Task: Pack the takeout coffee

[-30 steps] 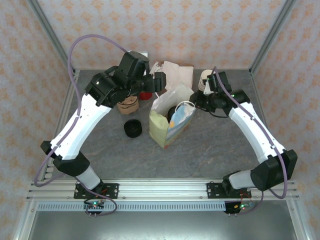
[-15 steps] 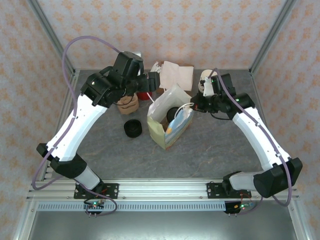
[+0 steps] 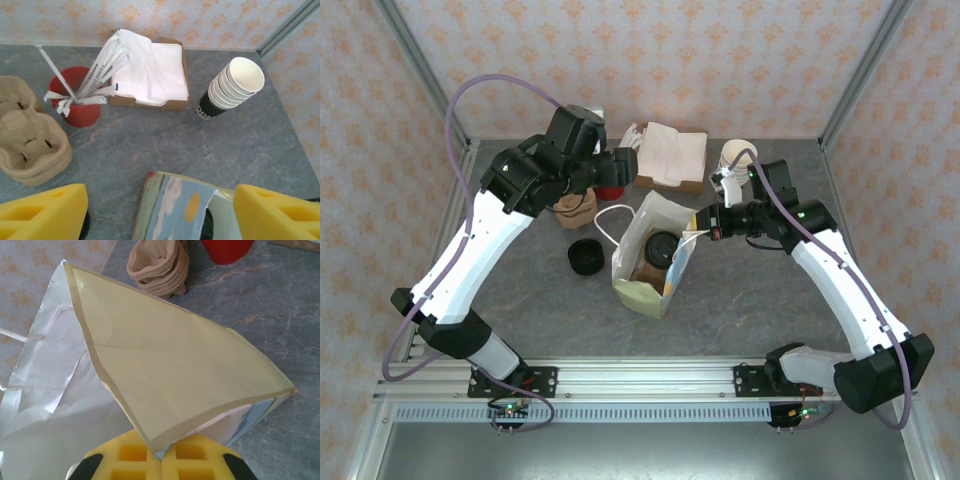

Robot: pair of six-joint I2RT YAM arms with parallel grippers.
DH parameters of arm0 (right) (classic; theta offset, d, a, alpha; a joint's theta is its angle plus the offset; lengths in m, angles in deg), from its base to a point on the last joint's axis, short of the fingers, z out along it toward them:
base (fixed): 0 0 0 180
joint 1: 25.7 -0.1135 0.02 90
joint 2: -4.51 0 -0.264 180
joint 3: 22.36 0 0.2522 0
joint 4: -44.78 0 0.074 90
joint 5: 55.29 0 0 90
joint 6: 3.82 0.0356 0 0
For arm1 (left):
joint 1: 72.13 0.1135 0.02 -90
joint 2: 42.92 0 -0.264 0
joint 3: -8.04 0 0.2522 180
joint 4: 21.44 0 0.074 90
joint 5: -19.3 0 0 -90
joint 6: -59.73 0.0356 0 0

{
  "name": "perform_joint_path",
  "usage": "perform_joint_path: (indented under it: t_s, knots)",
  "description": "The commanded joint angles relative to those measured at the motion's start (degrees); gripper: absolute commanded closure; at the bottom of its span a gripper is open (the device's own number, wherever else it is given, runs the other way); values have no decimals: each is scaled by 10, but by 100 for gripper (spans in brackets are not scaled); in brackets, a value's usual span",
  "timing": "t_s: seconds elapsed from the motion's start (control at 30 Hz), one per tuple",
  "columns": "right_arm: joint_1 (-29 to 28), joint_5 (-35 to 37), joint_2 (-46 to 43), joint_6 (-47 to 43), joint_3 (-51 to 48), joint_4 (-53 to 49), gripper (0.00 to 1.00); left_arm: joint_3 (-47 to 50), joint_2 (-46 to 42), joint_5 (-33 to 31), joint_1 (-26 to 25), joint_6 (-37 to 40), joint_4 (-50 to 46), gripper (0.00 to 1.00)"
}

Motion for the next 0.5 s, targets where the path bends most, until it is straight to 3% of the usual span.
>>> perform_joint_path:
  t_s: [0.0,0.1,0.27,0.47]
  knots:
    - [-2,-26,-7,-39,-6,5,100,-26,-2,38,-5,38,-1,27]
    - [-3,-29,-9,-42,-12,15,100,-56,15,50,-27,67,-23,28]
    - [-2,-30,3,-48,-10,21,100,-58,38,129,-60,96,-22,34]
    - [0,-33,22,-50,-11,44,100,-47,74,207,-84,98,-40,51]
